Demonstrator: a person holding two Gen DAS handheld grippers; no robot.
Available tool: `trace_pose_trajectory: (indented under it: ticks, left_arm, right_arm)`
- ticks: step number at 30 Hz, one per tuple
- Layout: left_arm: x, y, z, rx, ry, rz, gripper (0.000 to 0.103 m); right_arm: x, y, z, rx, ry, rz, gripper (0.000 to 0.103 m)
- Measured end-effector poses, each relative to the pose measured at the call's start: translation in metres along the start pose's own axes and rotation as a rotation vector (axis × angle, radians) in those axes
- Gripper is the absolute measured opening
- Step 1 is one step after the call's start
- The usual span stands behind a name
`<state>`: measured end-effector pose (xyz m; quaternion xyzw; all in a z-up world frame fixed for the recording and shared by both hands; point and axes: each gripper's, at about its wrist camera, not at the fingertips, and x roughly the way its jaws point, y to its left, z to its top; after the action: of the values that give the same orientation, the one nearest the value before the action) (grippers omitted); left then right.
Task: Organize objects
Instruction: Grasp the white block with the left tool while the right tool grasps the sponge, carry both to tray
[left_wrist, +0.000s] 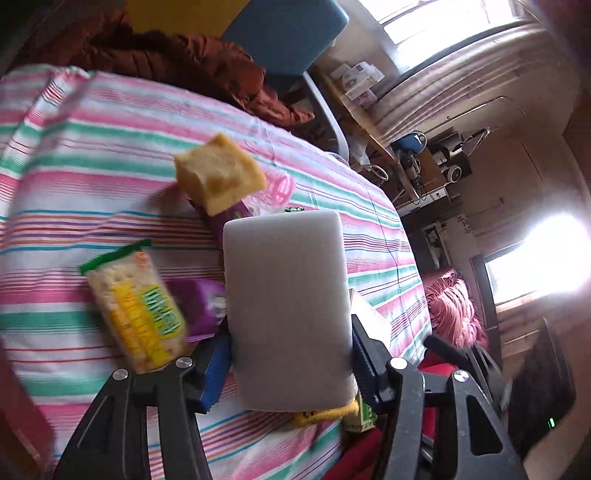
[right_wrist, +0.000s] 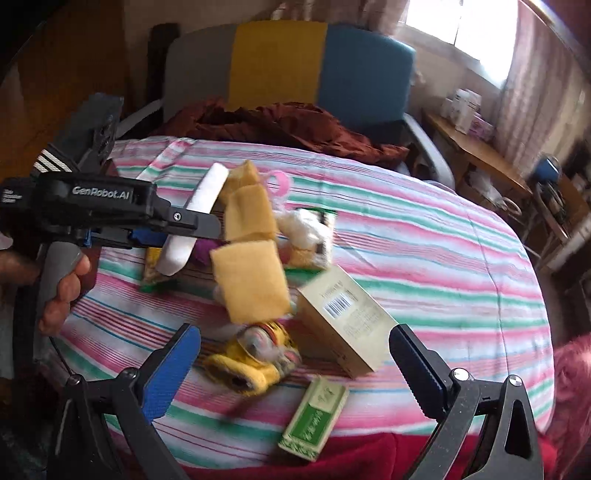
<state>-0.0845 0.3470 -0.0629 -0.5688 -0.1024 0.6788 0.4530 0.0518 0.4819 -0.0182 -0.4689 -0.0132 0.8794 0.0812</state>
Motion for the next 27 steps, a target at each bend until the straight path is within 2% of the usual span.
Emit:
trace_pose_trajectory:
  ticks: [3, 7, 9, 10, 11, 15, 20, 24, 27]
  left_arm:
    - [-0.023, 0.001, -0.009, 0.060, -0.040, 0.052, 0.058]
    - [-0.059, 0.005, -0.024, 0.141, -0.103, 0.127, 0.058]
    - [-0.075, 0.012, -0.030, 0.154, -0.122, 0.152, 0.058]
    - [-0.082, 0.015, -0.032, 0.156, -0.132, 0.161, 0.058]
    - [-0.089, 0.020, -0.035, 0.155, -0.141, 0.168, 0.058]
    - [-0.118, 0.041, -0.047, 0.134, -0.174, 0.197, 0.058]
    - [-0.154, 0.077, -0.065, 0.055, -0.226, 0.249, 0.058]
    - [-0.190, 0.110, -0.081, -0.015, -0.286, 0.336, 0.058]
    - [-0.215, 0.132, -0.092, -0.054, -0.330, 0.402, 0.058]
  right_arm:
    - [0.030, 0.012, 0.020, -0.087, 0.059, 0.018, 0.099]
    - [0.068, 0.018, 0.033, -0.133, 0.138, 0.034, 0.092]
    - [0.083, 0.018, 0.035, -0.137, 0.177, 0.032, 0.083]
    - [0.088, 0.016, 0.033, -0.130, 0.198, 0.024, 0.066]
    - [0.090, 0.014, 0.032, -0.123, 0.208, 0.023, 0.055]
    - [0.068, 0.009, 0.031, -0.071, 0.152, 0.049, 0.054]
    - [0.015, 0.022, 0.041, -0.051, 0.040, 0.074, 0.054]
    - [-0.011, 0.054, 0.053, -0.062, -0.039, 0.165, 0.055]
    - [-0.018, 0.100, 0.064, -0.104, -0.077, 0.259, 0.055]
